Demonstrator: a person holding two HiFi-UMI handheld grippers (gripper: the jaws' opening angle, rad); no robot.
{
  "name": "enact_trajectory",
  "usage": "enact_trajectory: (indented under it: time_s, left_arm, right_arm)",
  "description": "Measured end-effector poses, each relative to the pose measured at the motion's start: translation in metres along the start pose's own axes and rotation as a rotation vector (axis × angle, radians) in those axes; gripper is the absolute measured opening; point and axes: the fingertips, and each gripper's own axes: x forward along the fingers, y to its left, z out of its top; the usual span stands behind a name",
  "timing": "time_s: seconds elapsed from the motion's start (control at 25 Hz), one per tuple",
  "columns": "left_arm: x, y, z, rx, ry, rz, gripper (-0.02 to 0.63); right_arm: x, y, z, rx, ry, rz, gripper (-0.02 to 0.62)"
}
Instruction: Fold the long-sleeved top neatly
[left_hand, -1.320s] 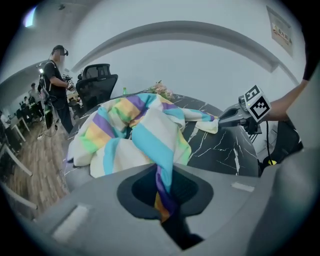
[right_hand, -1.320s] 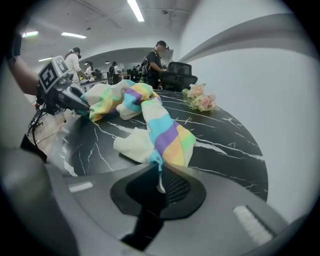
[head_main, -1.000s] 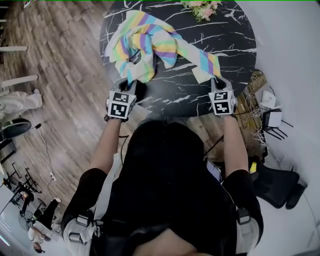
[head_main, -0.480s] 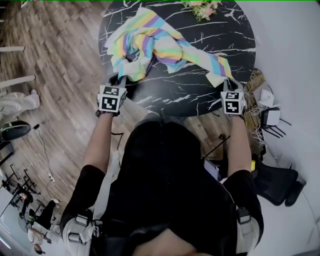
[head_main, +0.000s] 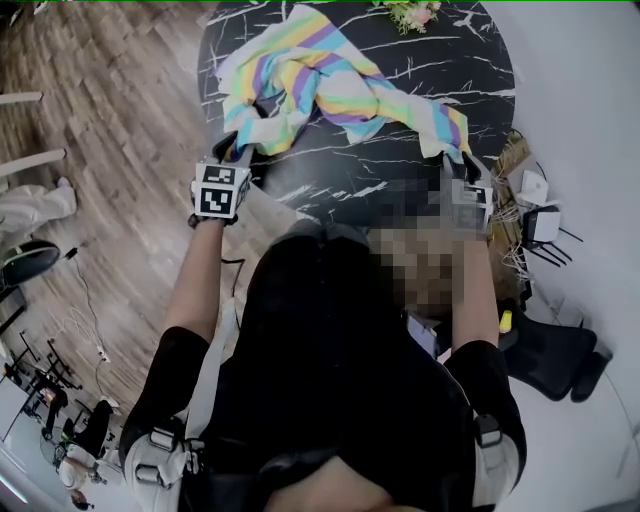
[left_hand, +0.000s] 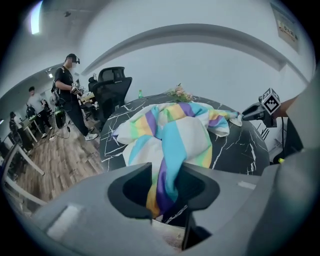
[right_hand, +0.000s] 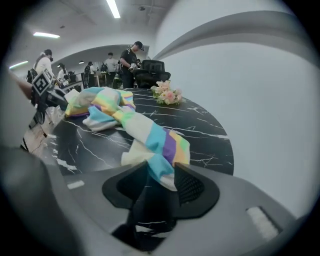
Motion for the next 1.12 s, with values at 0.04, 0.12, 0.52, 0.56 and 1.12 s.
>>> enact_trajectory:
  time_s: [0.04,0.12,0.52,0.56,1.12]
  left_arm:
    - [-0.002,-0.001,0.000,0.000,-0.005,-0.001,0.153]
    - [-0.009,-0.005,-0.001,-0.007,-0.017,-0.005,0.181]
    - [-0.045,-0.030,0.007,0.007,-0.102,-0.038,0.198]
    - [-0.044,-0.033,0.007,0.013,-0.105,-0.044,0.198]
    - [-0.060,-0.048,-0.010,-0.018,-0.101,-0.075,0.198]
  right_arm:
    - [-0.004,0.009,0.004,0.008,-0.009,0.016,0.178]
    - [-0.012,0.029,0.015,0.005,-0.035,0.047,0.195]
    - [-0.003,0.160,0.065,-0.155,-0.115,0.274,0.195]
    - [0.001,0.172,0.069,-0.168,-0.115,0.293,0.195]
    - [0.052,0.219,0.077,-0.208,-0.028,0.261,0.173]
